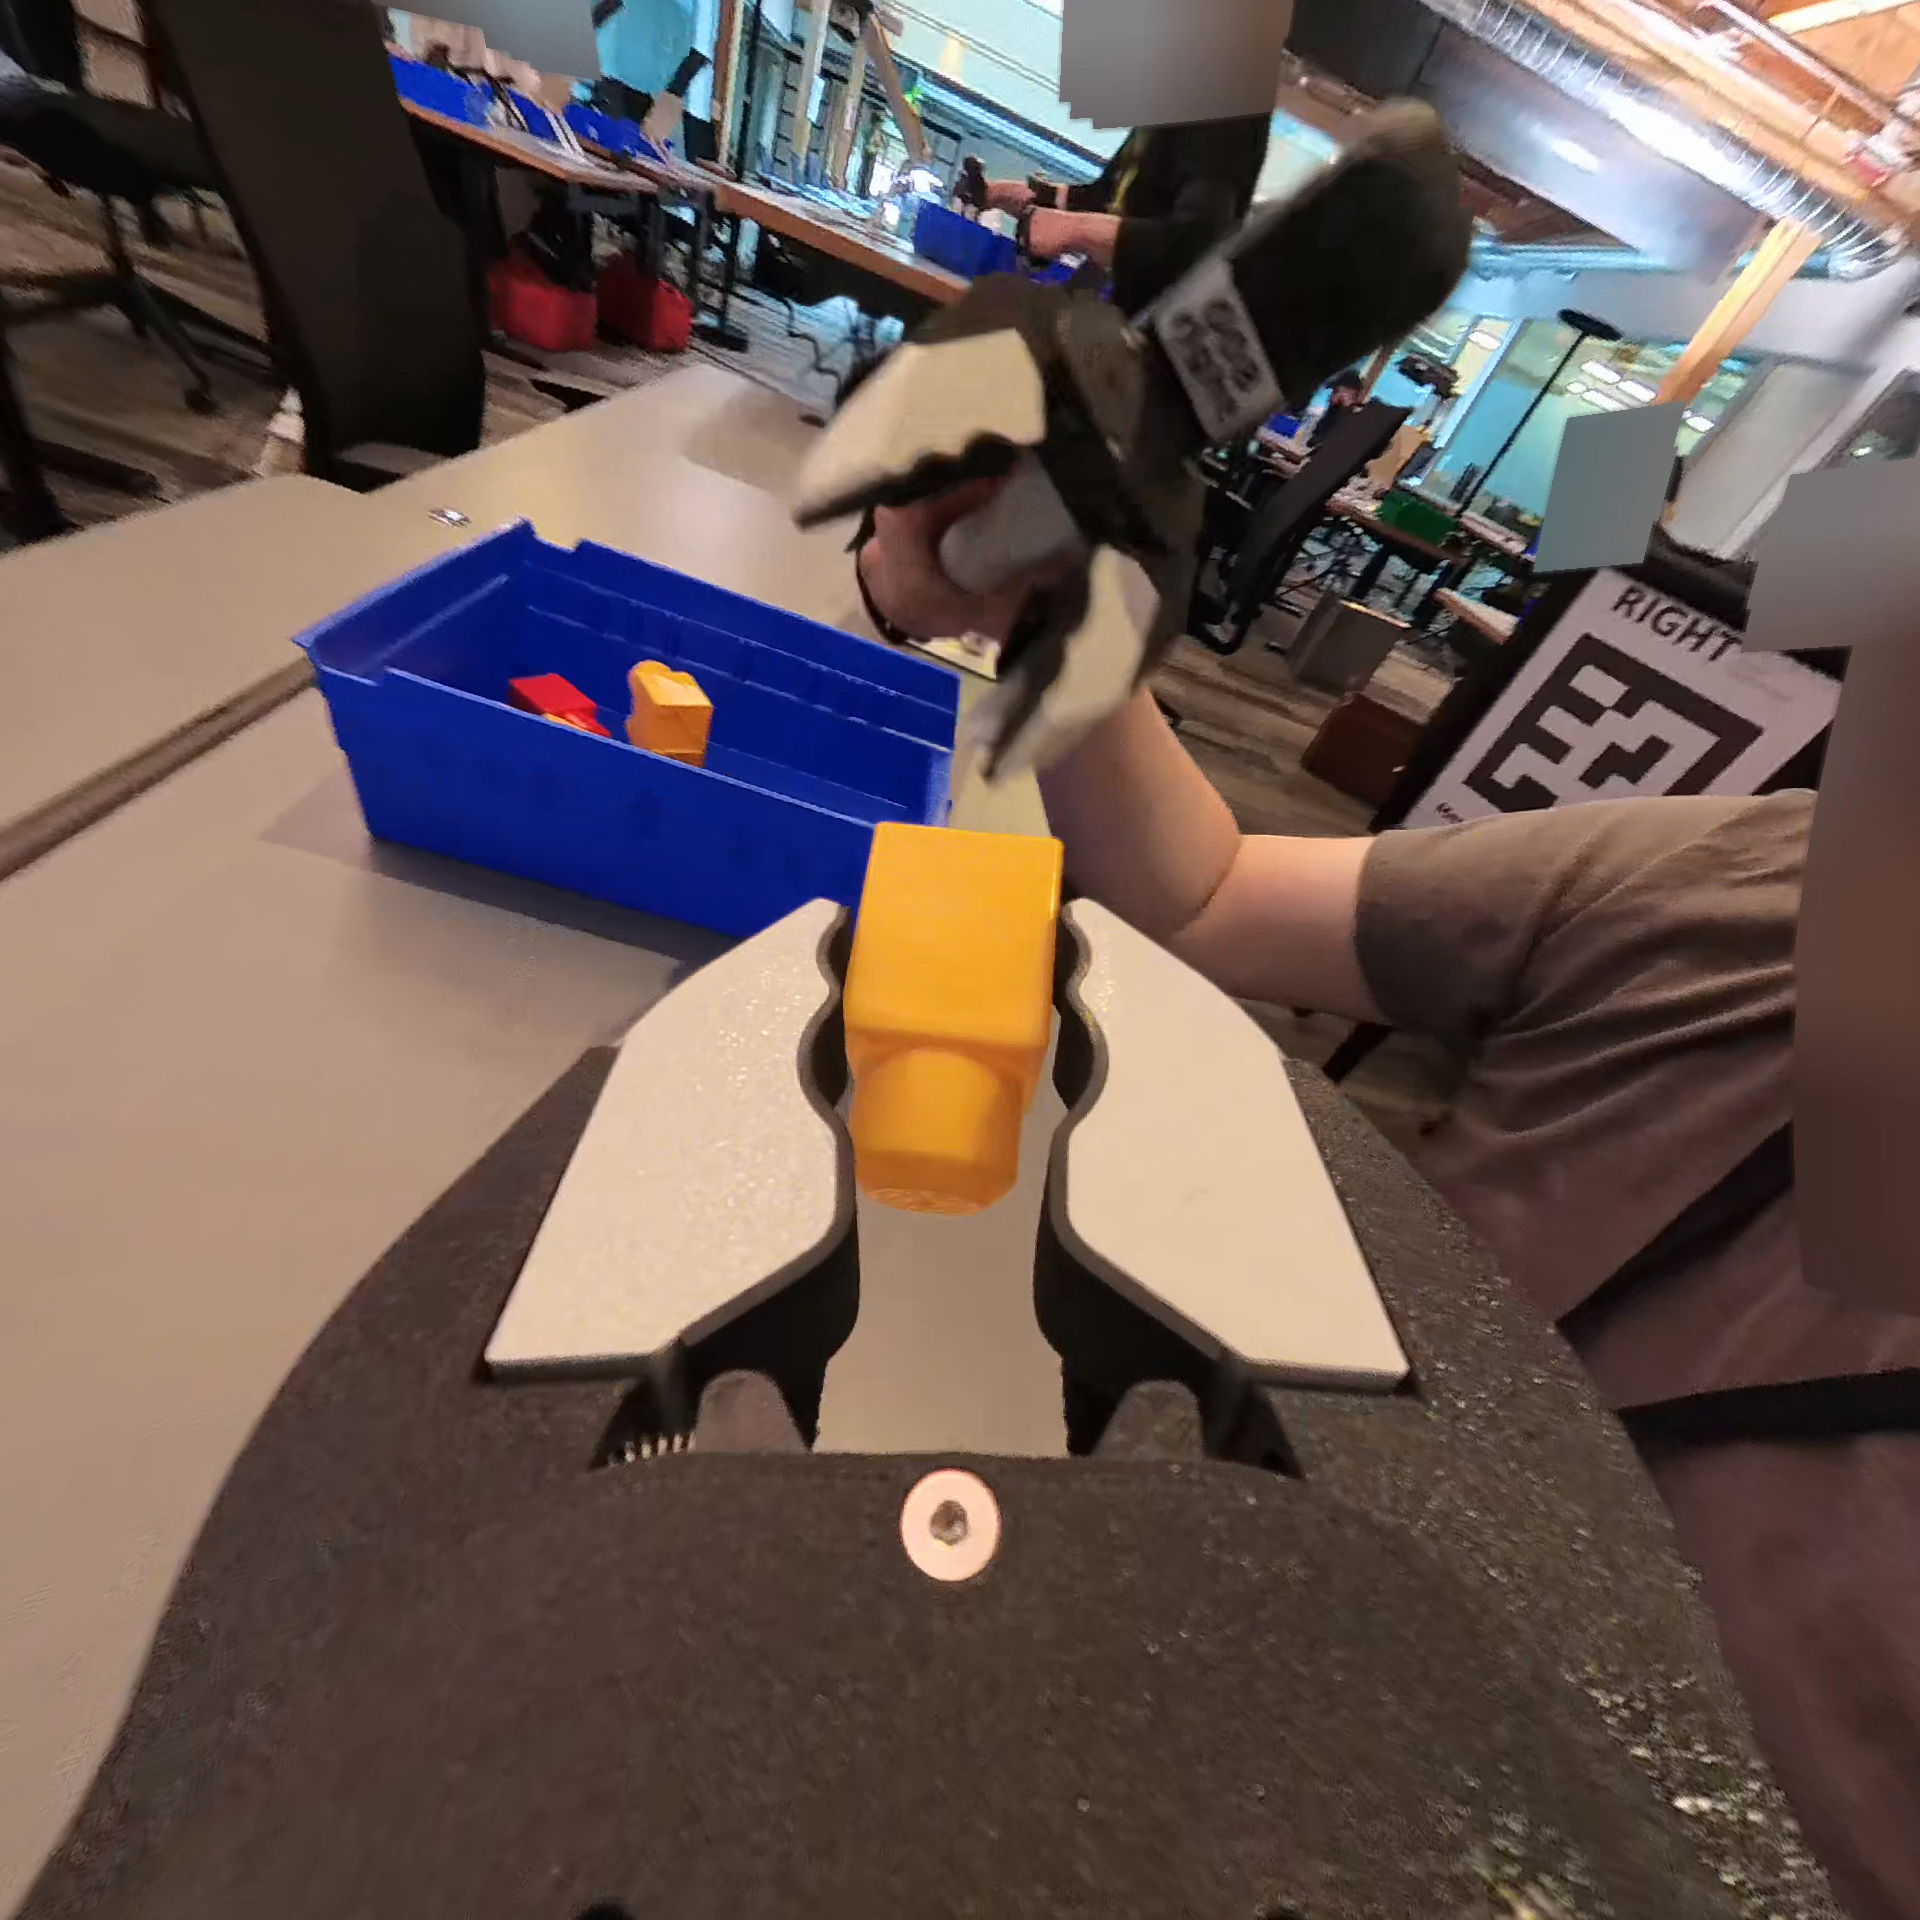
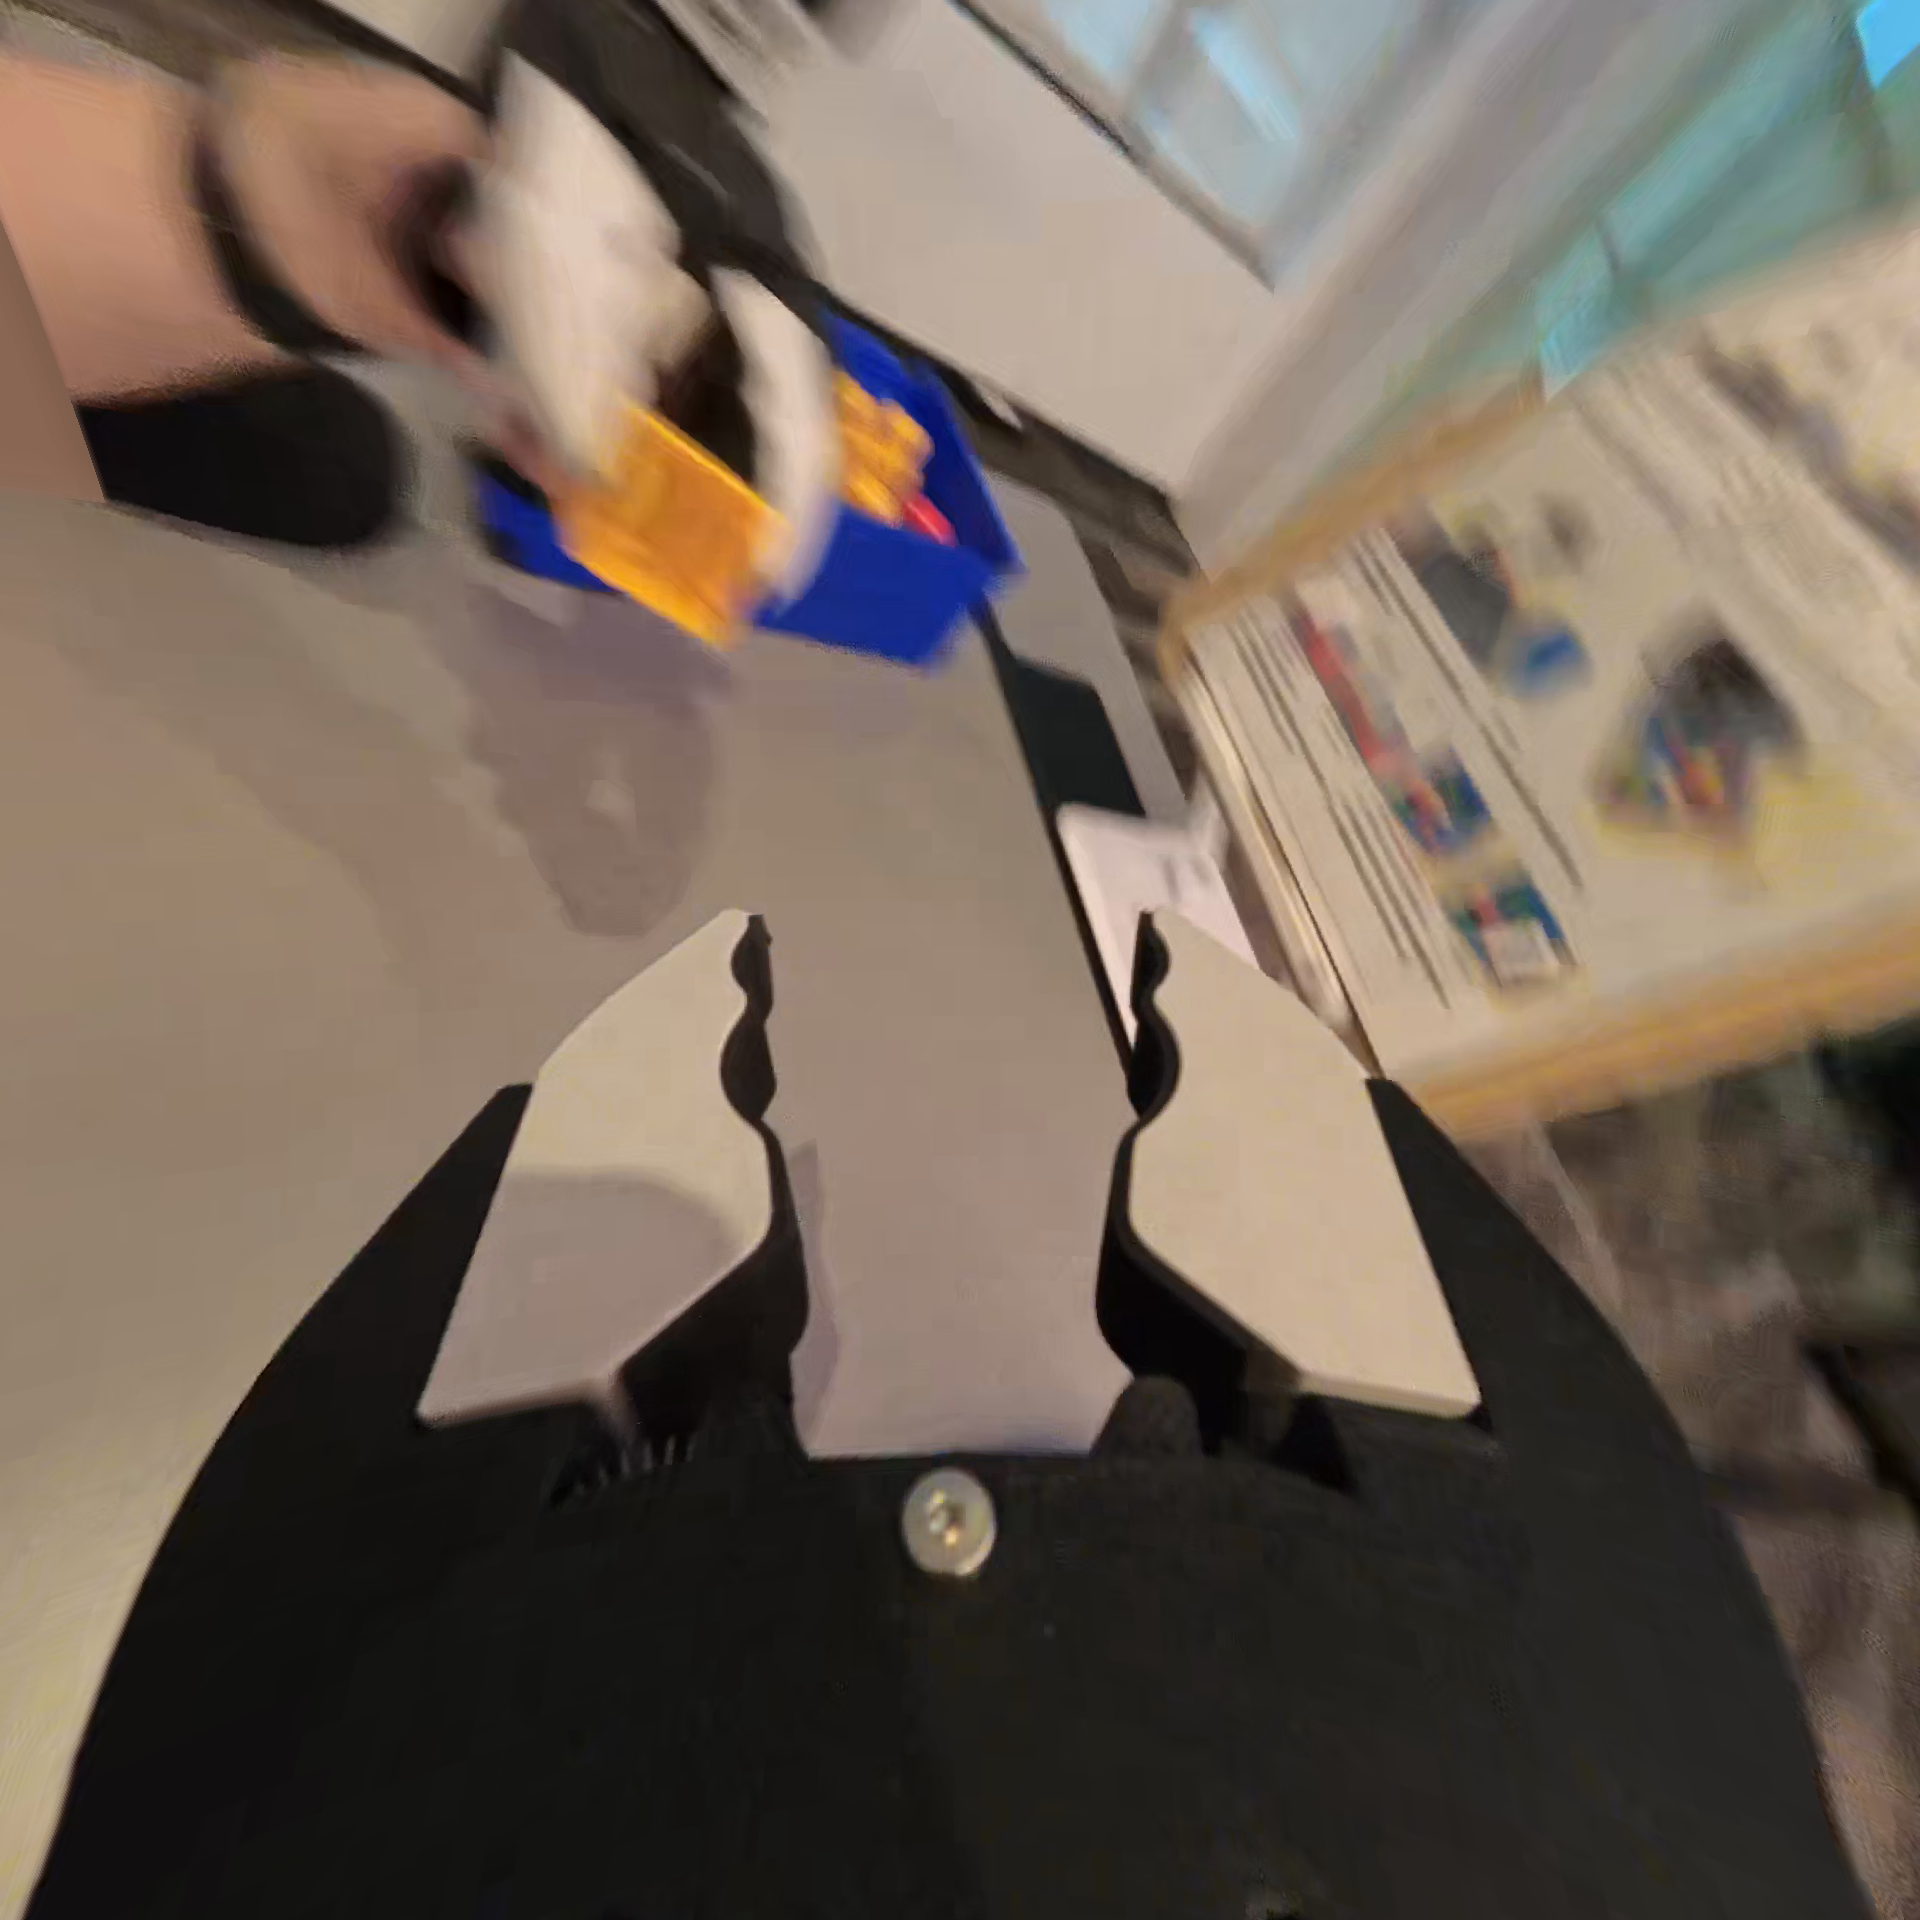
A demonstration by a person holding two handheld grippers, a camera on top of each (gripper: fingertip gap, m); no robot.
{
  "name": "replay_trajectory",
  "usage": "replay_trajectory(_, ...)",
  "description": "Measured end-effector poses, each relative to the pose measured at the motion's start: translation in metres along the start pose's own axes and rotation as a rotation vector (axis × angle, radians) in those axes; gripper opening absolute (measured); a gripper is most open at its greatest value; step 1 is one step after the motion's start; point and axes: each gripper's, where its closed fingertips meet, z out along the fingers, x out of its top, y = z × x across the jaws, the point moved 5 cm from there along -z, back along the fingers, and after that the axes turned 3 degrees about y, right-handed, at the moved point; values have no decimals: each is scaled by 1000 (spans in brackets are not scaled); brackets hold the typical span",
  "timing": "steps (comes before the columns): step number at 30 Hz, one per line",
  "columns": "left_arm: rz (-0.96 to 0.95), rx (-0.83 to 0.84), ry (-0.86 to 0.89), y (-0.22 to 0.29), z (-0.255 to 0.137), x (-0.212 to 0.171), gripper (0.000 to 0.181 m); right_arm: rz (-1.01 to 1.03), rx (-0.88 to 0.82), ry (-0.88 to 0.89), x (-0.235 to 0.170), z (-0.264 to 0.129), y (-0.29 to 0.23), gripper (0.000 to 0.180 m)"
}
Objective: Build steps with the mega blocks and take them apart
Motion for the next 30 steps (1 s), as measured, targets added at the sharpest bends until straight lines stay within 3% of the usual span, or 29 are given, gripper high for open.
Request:
replay_trajectory(2,-24,-24,-11,2,7,-4,37,-153,52,46,20,26,-32,68)
replay_trajectory(6,-55,-58,-68,7,20,-14,37,-403,12,-17,23,64,-67,68)
replay_trajectory(7,-64,-64,-85,8,23,-17,37,-441,4,-10,23,68,-71,65)
replay_trajectory(8,-72,-74,-91,9,24,-18,37,-466,14,-12,23,70,-75,42)
replay_trajectory(10,-74,-87,-58,9,23,-13,49,-465,48,-50,18,68,-76,37)
replay_trajectory(16,52,110,32,0,-31,22,52,-195,38,-185,-13,14,-20,37)
replay_trajectory(23,142,622,-30,-13,-146,41,53,358,-20,-643,-144,-89,31,38)
replay_trajectory(26,77,801,-110,-23,-190,29,53,486,33,-775,-187,-97,24,39)
replay_trajectory(30,-29,943,-173,-38,-235,10,50,503,79,-896,-220,-83,18,39)
